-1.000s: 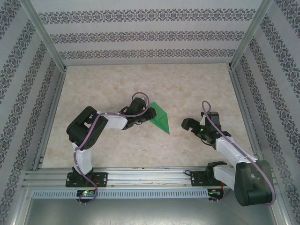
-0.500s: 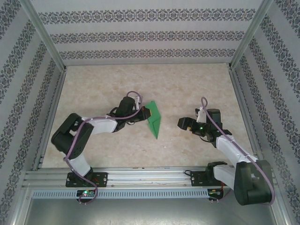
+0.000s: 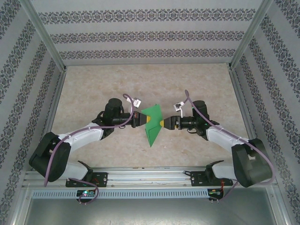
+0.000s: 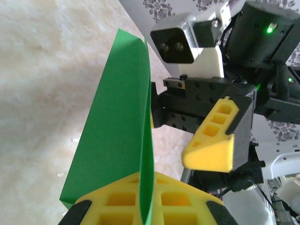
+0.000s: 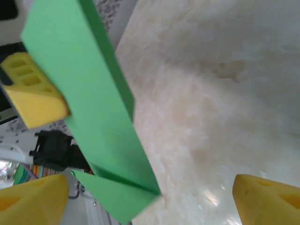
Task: Fold a paper plane with a square sheet of paper (fold left side to right side)
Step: Fold the wing for the fifth time at the center of the table.
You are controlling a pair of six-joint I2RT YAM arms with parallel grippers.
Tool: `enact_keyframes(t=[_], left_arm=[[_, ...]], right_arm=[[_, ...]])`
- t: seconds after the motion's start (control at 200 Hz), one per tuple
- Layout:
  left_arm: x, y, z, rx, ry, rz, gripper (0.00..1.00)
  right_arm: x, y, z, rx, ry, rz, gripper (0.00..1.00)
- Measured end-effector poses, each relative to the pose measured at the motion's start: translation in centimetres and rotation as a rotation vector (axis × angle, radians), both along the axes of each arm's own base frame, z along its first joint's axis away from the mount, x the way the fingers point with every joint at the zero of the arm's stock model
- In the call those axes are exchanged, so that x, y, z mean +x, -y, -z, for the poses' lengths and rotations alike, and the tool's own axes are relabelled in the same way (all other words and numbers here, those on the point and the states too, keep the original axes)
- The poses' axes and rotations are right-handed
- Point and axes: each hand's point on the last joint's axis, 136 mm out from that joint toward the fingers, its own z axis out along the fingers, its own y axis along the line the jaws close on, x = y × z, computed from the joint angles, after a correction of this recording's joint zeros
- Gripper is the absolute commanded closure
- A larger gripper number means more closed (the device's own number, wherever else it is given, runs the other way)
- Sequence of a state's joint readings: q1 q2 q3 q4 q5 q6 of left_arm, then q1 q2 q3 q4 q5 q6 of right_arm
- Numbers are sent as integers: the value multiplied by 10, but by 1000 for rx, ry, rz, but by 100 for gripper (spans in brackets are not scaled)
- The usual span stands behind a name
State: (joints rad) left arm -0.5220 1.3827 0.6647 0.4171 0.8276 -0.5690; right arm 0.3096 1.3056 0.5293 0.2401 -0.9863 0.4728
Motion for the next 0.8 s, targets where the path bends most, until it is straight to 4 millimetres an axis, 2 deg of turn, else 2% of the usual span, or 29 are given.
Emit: enact_keyframes(t=[0.13, 0.345, 0.555, 0.799], left_arm=[[-5, 1, 1, 1, -6, 29, 98], [-9, -1, 9, 26, -26, 41, 98], [-12, -4, 20, 65, -52, 39, 98], [-12, -6, 30, 92, -74, 31, 98]], right_arm=[[-3, -14, -8, 30, 15, -63, 28], [-4, -19, -16, 62, 11, -105, 48], [2, -22, -27, 75, 36, -121, 59], [12, -25, -31, 66, 41, -121, 74]])
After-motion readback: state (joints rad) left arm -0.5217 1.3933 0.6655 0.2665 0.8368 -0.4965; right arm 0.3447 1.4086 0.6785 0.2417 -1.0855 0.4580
